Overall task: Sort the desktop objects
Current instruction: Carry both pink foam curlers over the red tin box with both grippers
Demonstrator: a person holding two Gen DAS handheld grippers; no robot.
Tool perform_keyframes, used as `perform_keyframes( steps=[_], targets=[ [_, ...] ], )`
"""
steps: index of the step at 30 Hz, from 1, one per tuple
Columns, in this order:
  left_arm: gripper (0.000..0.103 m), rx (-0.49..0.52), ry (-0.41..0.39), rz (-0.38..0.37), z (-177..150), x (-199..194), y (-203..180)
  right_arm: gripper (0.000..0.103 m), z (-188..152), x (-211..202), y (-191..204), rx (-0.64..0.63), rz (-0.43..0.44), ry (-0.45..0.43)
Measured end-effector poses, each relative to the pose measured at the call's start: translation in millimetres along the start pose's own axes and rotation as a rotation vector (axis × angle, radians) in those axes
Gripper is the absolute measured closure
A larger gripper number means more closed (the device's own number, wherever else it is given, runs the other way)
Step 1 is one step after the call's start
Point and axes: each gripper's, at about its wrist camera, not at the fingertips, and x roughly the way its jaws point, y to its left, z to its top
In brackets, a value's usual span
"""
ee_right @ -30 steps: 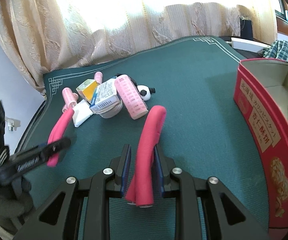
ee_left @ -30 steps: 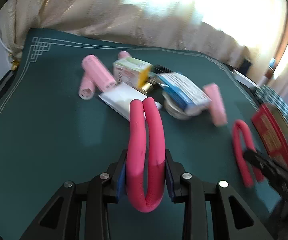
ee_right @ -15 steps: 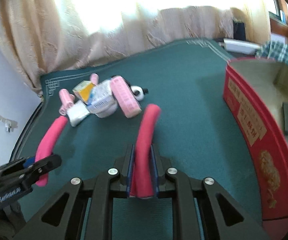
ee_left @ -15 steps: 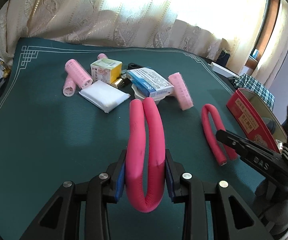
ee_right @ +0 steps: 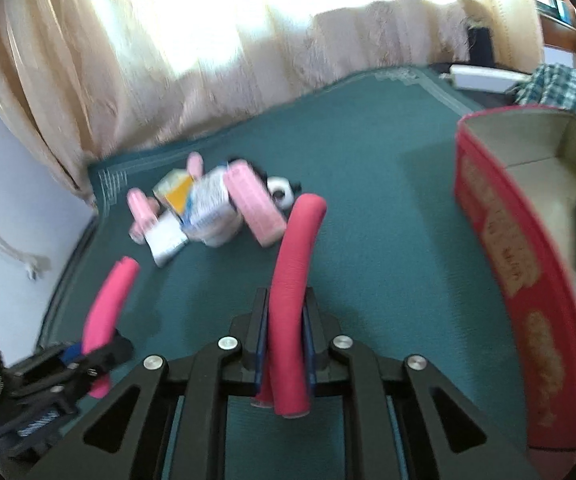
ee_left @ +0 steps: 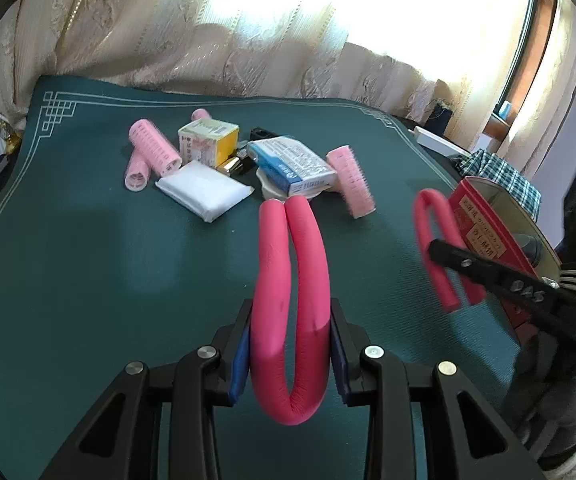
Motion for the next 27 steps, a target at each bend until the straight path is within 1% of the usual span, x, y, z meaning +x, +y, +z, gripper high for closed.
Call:
perform_keyframes(
  steps=[3, 7, 9, 11, 14, 18, 23, 27],
  targets=[
    [0.069, 0.007, -0.004, -0.025, 3.3, -2.9, -7.5, 0.087, 2.5, -20.2, -2.9, 0.007, -0.004, -0.036],
    [0.069, 0.044, -0.007, -0.037, 7.4, -3.8, -25.5, 0.087, 3.0, -48.5, -13.7, 0.023, -0.042, -0.091],
    [0.069, 0.067, -0.006, -0.045, 10.0, -3.3, -36.4, 0.087, 3.6, -66.5, -22.0, 0.022, -0.059, -0.134],
    [0.069, 0.089, -0.007, -0.055, 12.7, -3.1, -48.8, 0.087, 4.9, -82.2, -30.0, 0.023, -0.098, -0.174],
    [0.069, 0.128, -0.011, -0.077, 17.5, -3.2, -69.9, 0.087, 5.2, -102.1, -47.3, 0.034, -0.152, -0.211],
    [0.069, 0.173, -0.011, -0.116, 22.5, -2.4, -97.6, 0.087, 3.1, -112.6, -71.9, 0.071, -0.217, -0.22],
    [0.069, 0.221, -0.001, -0.144, 23.0, 1.2, -127.3, 0.087, -1.5, -116.8, -99.0, 0.105, -0.254, -0.202],
    [0.069, 0.25, 0.0, -0.16, 27.1, 3.5, -146.8, 0.087, -5.4, -121.4, -110.3, 0.106, -0.273, -0.198]
  ],
)
